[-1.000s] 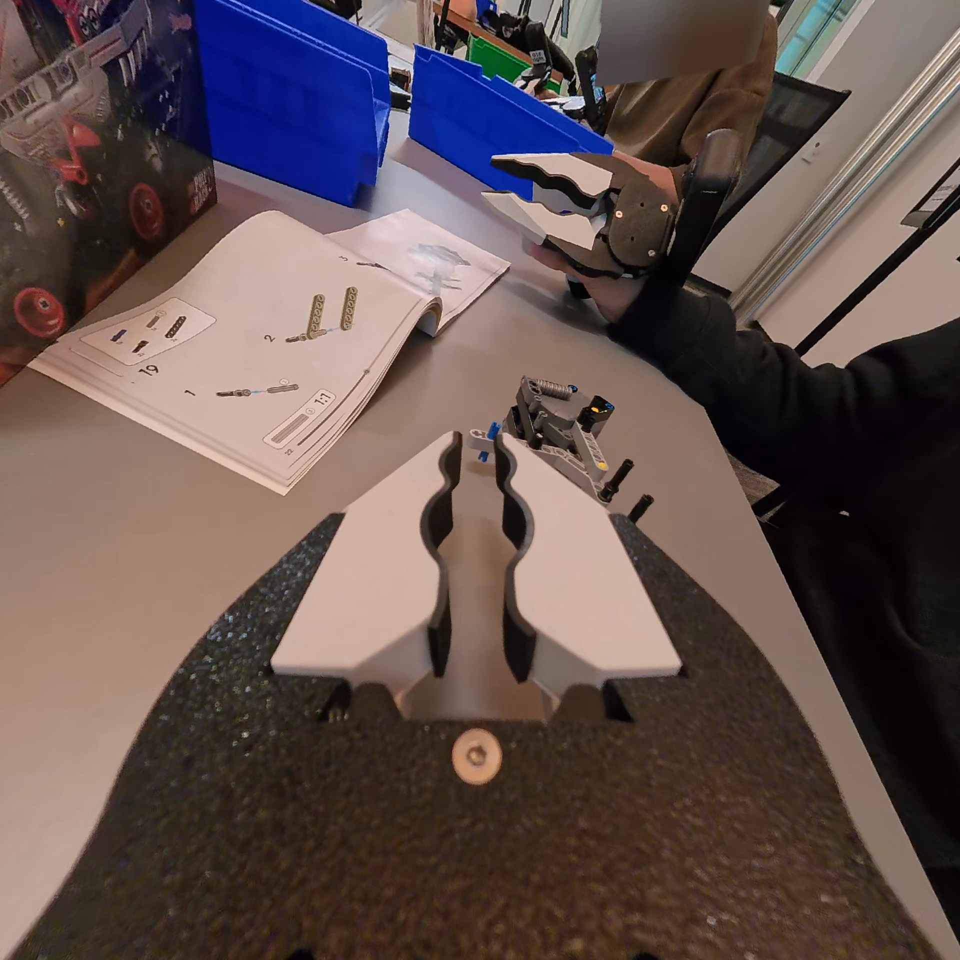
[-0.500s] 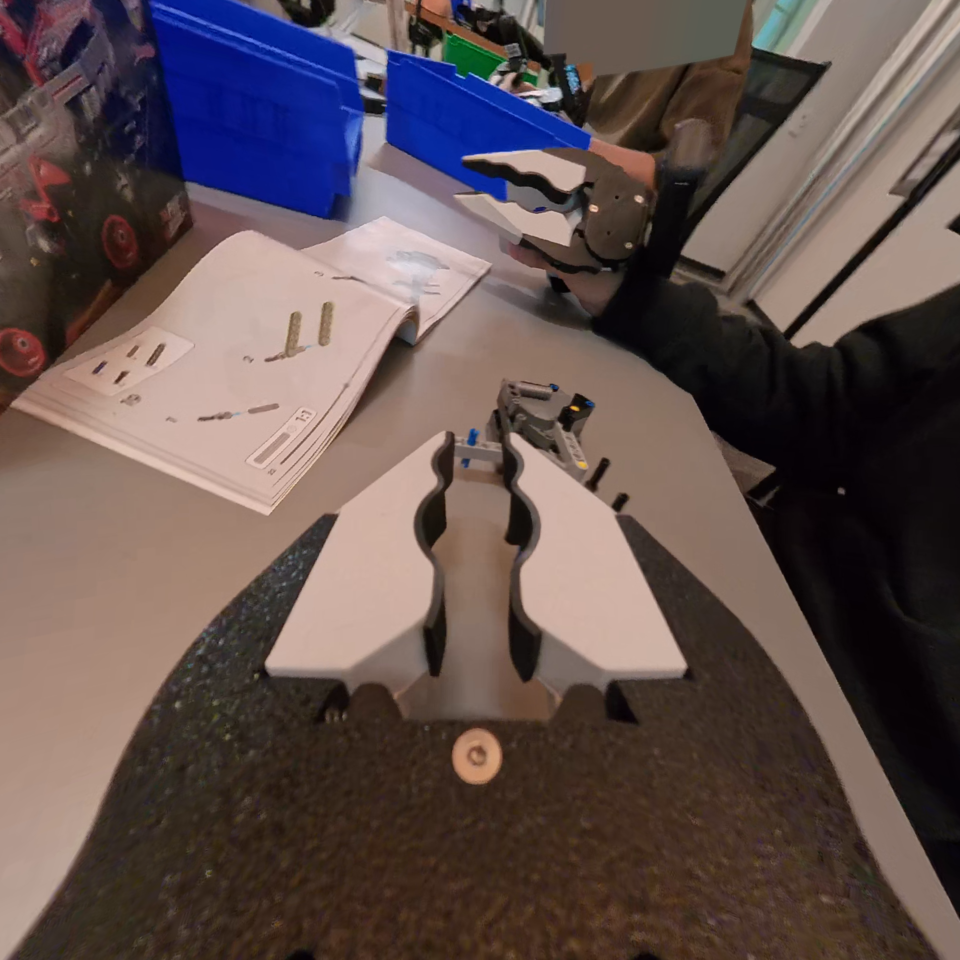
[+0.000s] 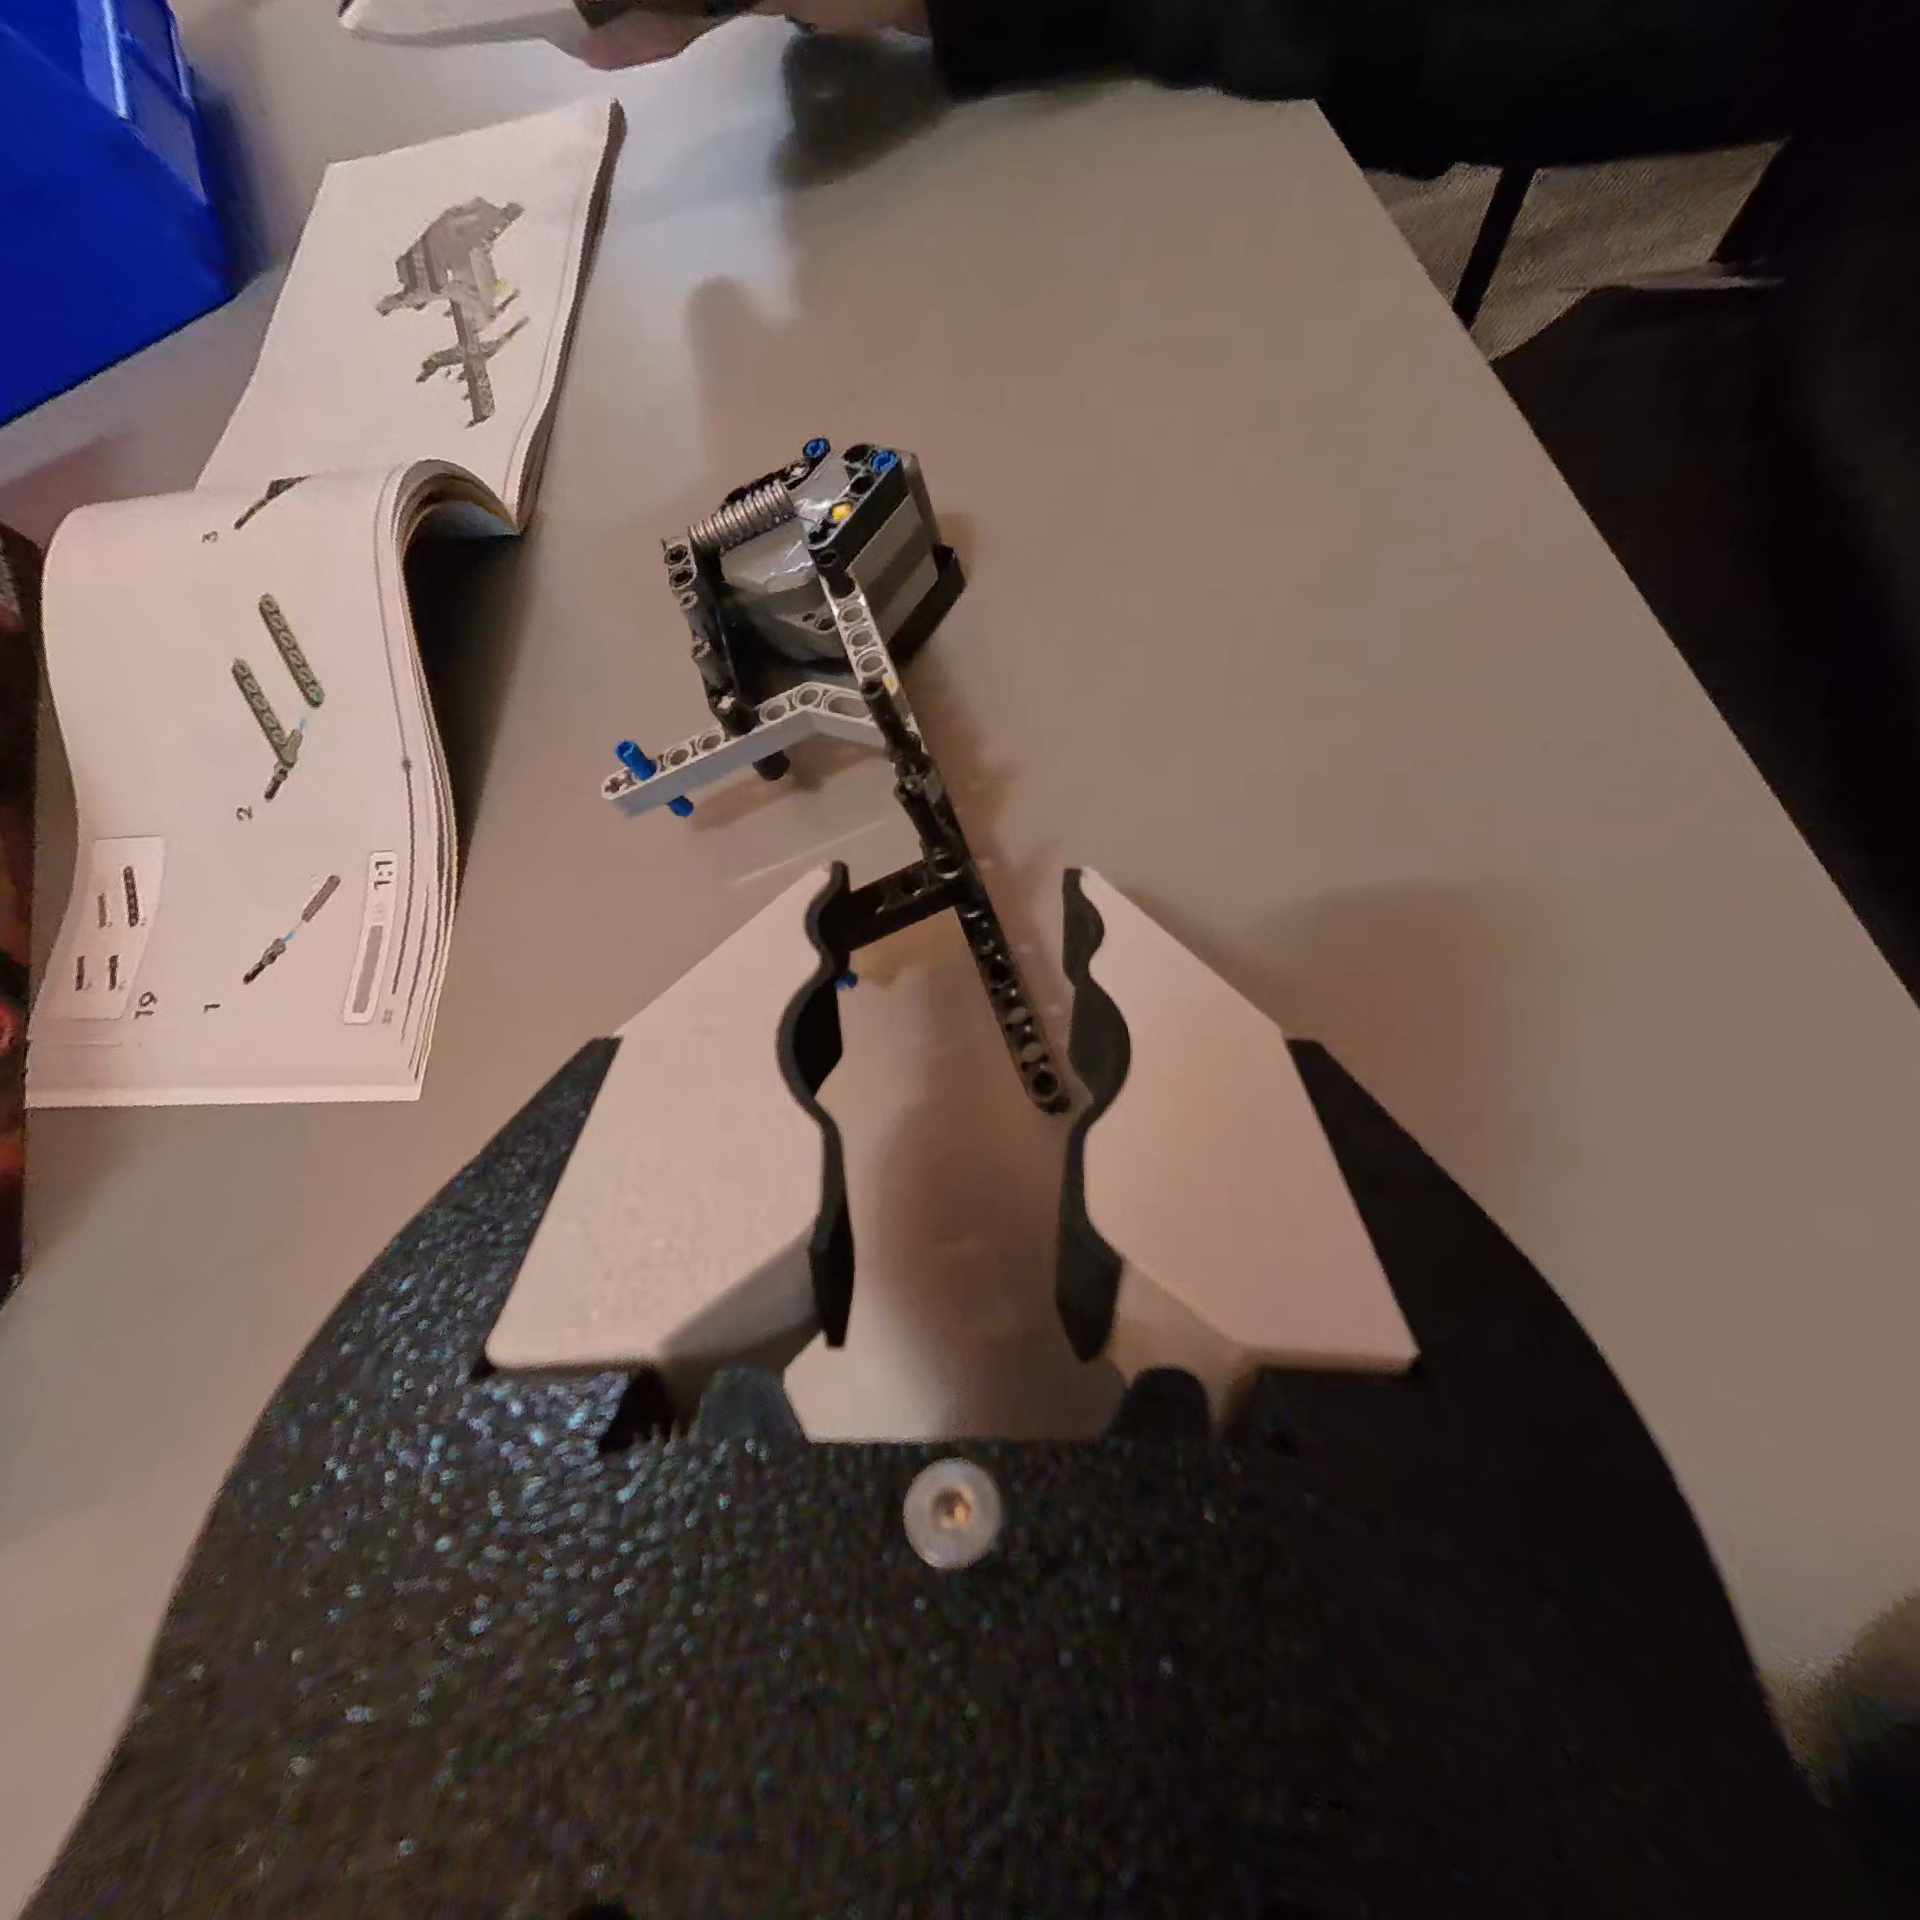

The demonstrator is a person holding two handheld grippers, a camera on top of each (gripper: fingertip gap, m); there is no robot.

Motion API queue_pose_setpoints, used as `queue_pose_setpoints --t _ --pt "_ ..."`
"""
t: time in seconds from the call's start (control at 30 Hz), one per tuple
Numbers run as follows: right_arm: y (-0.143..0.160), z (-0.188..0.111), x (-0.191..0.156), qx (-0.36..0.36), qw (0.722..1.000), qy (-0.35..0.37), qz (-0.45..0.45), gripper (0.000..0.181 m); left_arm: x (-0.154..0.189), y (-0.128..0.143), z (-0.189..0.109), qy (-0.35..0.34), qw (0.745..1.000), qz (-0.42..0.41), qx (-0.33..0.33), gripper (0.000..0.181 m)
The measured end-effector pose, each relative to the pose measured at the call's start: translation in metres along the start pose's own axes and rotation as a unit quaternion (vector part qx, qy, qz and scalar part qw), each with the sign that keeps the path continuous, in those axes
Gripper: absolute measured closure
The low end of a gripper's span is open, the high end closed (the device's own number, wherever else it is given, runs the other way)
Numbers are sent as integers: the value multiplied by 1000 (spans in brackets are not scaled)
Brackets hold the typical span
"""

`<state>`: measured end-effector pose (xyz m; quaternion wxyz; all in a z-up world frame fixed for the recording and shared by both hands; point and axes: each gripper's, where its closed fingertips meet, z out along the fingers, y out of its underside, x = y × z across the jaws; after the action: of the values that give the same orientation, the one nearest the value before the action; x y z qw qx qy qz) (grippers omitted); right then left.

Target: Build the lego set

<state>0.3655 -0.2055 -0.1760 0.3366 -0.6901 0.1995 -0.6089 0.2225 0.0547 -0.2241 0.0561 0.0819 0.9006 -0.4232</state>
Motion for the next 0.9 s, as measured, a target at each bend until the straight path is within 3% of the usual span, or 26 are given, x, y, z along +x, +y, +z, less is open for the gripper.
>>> queue_pose_setpoints --t 0.3,0.57,0.9 --pt "0 -3 -4 0 1000 2 -9 159 -4 -6 4 -11 999 25 43 173" --pt "-2 -3 -6 6 1000 -4 -12 159 -8 -2 0 -5 997 -6 70 168" --pt "-1 -2 -5 3 1000 -2 -6 159 -18 -21 -22 -16 988 -47 149 163"
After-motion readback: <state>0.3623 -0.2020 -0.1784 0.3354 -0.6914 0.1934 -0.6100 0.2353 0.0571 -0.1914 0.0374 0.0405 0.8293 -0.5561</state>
